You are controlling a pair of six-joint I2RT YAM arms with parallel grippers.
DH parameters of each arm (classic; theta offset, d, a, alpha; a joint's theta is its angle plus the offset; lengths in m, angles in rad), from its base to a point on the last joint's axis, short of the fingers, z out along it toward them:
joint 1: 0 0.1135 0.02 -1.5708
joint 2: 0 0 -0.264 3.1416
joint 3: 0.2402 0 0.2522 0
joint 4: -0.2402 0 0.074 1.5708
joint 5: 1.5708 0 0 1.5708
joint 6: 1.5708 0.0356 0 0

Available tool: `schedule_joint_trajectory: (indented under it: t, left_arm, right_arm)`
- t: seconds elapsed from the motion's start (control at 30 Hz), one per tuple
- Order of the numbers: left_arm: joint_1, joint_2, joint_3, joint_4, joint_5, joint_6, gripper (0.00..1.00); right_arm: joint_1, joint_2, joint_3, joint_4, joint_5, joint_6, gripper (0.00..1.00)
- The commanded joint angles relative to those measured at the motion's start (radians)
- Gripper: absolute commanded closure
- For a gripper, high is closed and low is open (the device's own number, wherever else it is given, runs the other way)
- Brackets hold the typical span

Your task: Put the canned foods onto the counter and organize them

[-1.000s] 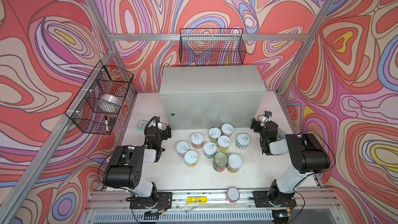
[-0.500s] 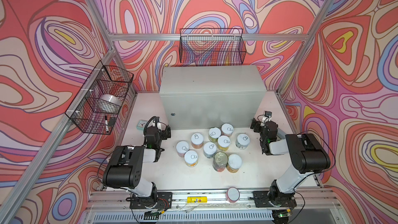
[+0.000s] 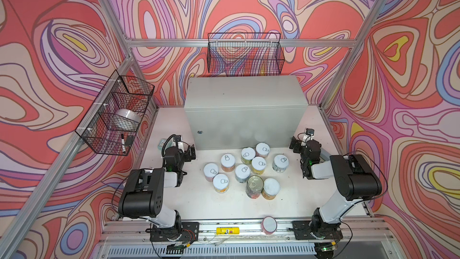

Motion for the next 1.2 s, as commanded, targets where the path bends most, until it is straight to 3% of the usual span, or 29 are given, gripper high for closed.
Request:
schedule_joint_trajectory:
  t: [0.0, 0.2, 0.27, 0.33, 0.47, 0.57, 0.7, 0.8, 0.93, 1.1, 1.17]
  left_arm:
    - [0.003, -0.006, 0.015, 0.000, 0.024, -0.009, 0.00]
    - [0.002, -0.018, 0.021, -0.014, 0.021, -0.007, 0.00]
    - [0.002, -0.116, 0.083, -0.214, -0.043, -0.035, 0.00]
    - [0.002, -0.209, 0.145, -0.427, -0.195, -0.103, 0.00]
    - [0.002, -0.344, 0.026, -0.305, -0.296, -0.205, 0.00]
    - [-0.002, -0.412, 0.076, -0.540, -0.366, -0.322, 0.00]
    - [-0.078, -0.408, 0.191, -0.766, -0.427, -0.327, 0.00]
    - [-0.152, -0.395, 0.282, -0.964, -0.508, -0.398, 0.00]
    - [-0.160, -0.478, 0.303, -1.094, -0.417, -0.454, 0.00]
    - [-0.164, -0.626, 0.284, -1.234, -0.315, -0.521, 0.00]
    - [-0.206, -0.684, 0.277, -1.274, -0.344, -0.503, 0.00]
  right_arm:
    - [0.001, 0.005, 0.000, 0.010, -0.025, 0.001, 0.01]
    - [0.001, 0.004, 0.001, 0.009, -0.025, 0.000, 0.02]
    - [0.004, -0.007, 0.000, 0.006, -0.038, -0.016, 0.02]
    - [0.010, -0.038, 0.019, -0.043, -0.009, -0.015, 0.02]
    - [0.015, -0.160, 0.105, -0.296, 0.093, 0.030, 0.02]
    - [0.019, -0.229, 0.213, -0.579, 0.140, 0.125, 0.02]
    - [0.037, -0.338, 0.234, -0.767, 0.160, 0.198, 0.02]
    - [0.080, -0.438, 0.218, -0.866, 0.169, 0.244, 0.02]
    - [0.146, -0.550, 0.208, -1.003, 0.192, 0.304, 0.02]
    - [0.224, -0.678, 0.209, -1.185, 0.124, 0.352, 0.02]
    - [0.257, -0.729, 0.204, -1.246, 0.090, 0.370, 0.02]
